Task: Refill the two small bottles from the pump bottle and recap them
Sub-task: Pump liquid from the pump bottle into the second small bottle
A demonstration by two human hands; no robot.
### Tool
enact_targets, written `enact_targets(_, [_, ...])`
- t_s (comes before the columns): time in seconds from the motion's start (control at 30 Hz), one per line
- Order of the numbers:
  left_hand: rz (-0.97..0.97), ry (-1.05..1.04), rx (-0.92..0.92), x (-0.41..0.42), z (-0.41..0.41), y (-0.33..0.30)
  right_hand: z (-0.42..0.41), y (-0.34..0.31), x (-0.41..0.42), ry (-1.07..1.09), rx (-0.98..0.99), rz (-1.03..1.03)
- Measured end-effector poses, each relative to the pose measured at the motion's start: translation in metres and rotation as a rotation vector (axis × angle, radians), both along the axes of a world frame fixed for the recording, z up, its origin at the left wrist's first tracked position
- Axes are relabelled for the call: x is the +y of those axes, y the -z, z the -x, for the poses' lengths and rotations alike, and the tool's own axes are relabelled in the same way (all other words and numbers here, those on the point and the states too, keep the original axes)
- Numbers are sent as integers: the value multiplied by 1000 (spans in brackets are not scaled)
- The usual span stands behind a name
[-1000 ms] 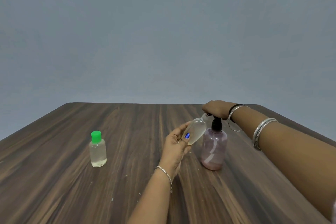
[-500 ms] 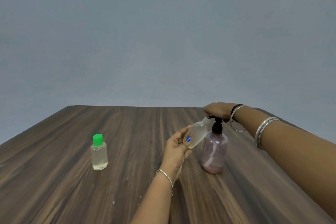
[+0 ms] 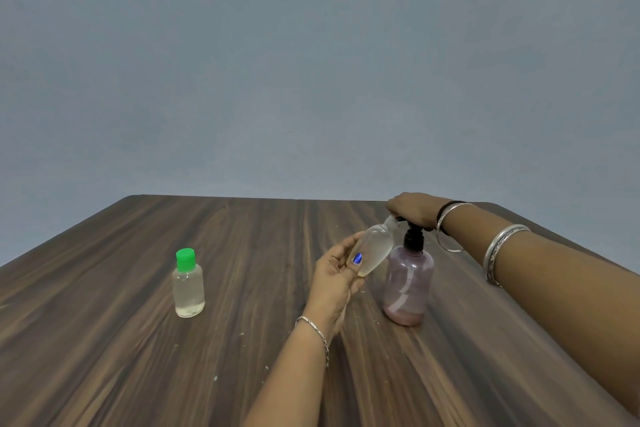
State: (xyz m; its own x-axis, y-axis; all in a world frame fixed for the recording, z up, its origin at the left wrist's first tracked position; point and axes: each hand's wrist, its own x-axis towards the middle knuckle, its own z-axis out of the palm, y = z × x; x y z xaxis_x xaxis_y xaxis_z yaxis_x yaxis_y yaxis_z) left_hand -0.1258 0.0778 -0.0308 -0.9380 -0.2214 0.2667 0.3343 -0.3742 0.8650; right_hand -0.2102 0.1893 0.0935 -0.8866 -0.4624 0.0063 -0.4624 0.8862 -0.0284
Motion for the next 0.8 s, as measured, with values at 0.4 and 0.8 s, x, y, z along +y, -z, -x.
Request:
enact_targets(0.4, [44, -22, -50, 1, -2, 1, -4, 4, -4, 45, -59, 9])
enact_targets(0.8, [22, -12, -35, 1, 0, 2, -4, -14, 3, 29, -168, 207])
